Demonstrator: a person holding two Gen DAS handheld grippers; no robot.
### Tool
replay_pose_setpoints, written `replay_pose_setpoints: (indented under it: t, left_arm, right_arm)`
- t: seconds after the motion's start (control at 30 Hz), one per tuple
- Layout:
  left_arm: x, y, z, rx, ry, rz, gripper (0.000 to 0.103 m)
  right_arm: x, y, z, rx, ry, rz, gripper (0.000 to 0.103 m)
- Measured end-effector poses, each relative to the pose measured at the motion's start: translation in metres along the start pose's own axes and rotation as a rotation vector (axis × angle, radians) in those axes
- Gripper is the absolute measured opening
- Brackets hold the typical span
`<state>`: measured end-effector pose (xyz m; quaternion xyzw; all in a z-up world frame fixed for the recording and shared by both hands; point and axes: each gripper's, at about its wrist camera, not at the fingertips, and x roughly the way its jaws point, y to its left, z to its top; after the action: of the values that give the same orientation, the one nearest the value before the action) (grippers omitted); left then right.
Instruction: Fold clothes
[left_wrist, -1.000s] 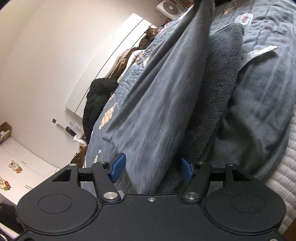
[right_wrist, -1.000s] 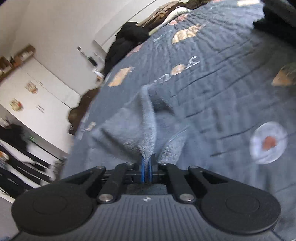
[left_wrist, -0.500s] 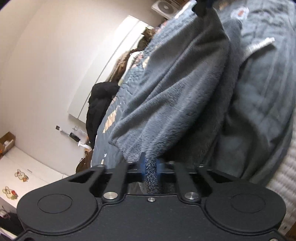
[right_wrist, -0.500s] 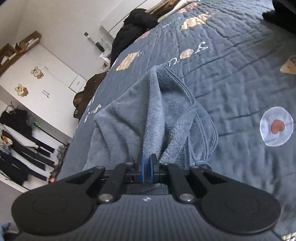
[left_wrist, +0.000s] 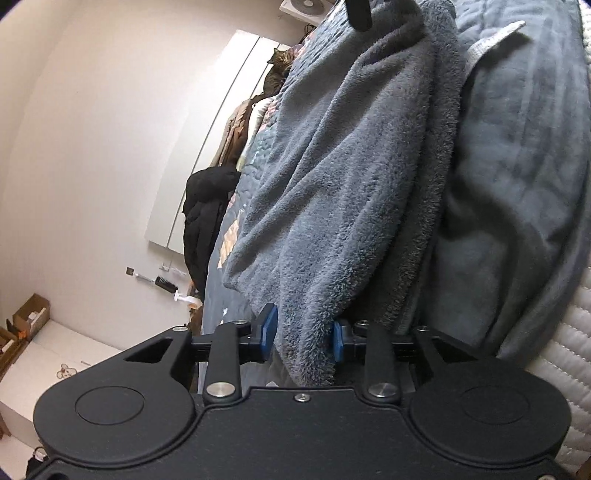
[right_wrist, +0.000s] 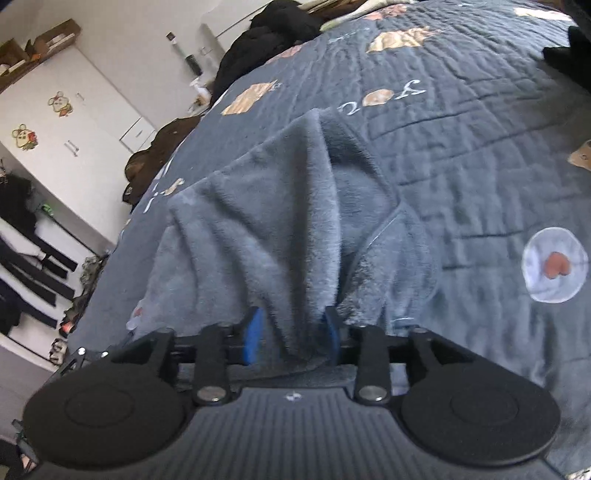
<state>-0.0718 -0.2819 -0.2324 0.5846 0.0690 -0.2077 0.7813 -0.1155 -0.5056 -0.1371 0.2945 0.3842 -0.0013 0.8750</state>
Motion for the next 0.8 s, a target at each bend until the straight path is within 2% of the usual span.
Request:
replay_pose_setpoints:
  t: [0.03,0.07,0.1,0.13,0.3,0.47,0.53,0.57,0.67,0.8]
  left_arm:
    - [0.001,0.001,0.000,-0.004,0.001,-0.008,0.030]
    - [0.001,0.002,0.000,-0.009,0.006,-0.018,0.026]
    - [0.001,0.003,0.000,-0.014,0.009,-0.032,0.017]
    - [0.002,0.005,-0.002,-0.016,0.015,-0.047,0.014]
    - [0.002,0.023,-0.018,-0.031,0.063,-0.096,0.008]
    - [0.000,0.031,-0.026,-0.046,0.071,-0.138,0.008]
    - [0.000,0.022,-0.024,-0.006,0.071,-0.127,0.008]
    - [0.001,0.018,-0.024,0.013,0.065,-0.102,0.011]
    - [0.004,0.007,-0.019,0.051,0.046,-0.050,0.013]
    - [0.013,0.000,-0.010,0.044,0.032,-0.005,0.025]
  right_arm:
    - [0.002,0.003,0.000,-0.020,-0.001,-0.017,0.037]
    - [0.005,0.006,-0.001,-0.041,-0.002,-0.043,0.027]
    - [0.007,0.006,-0.001,-0.046,0.000,-0.072,0.006]
    - [0.010,0.005,0.000,-0.038,0.001,-0.096,0.003]
    - [-0.002,-0.014,0.003,0.039,-0.078,-0.133,0.002]
    - [-0.005,-0.028,-0.002,0.092,-0.071,-0.112,0.002]
    - [-0.005,-0.029,-0.006,0.104,-0.065,-0.102,0.002]
    - [-0.005,-0.029,-0.008,0.109,-0.061,-0.089,0.002]
    - [-0.008,-0.027,-0.010,0.111,-0.060,-0.050,0.005]
    - [-0.004,-0.020,-0.009,0.066,-0.052,-0.059,0.005]
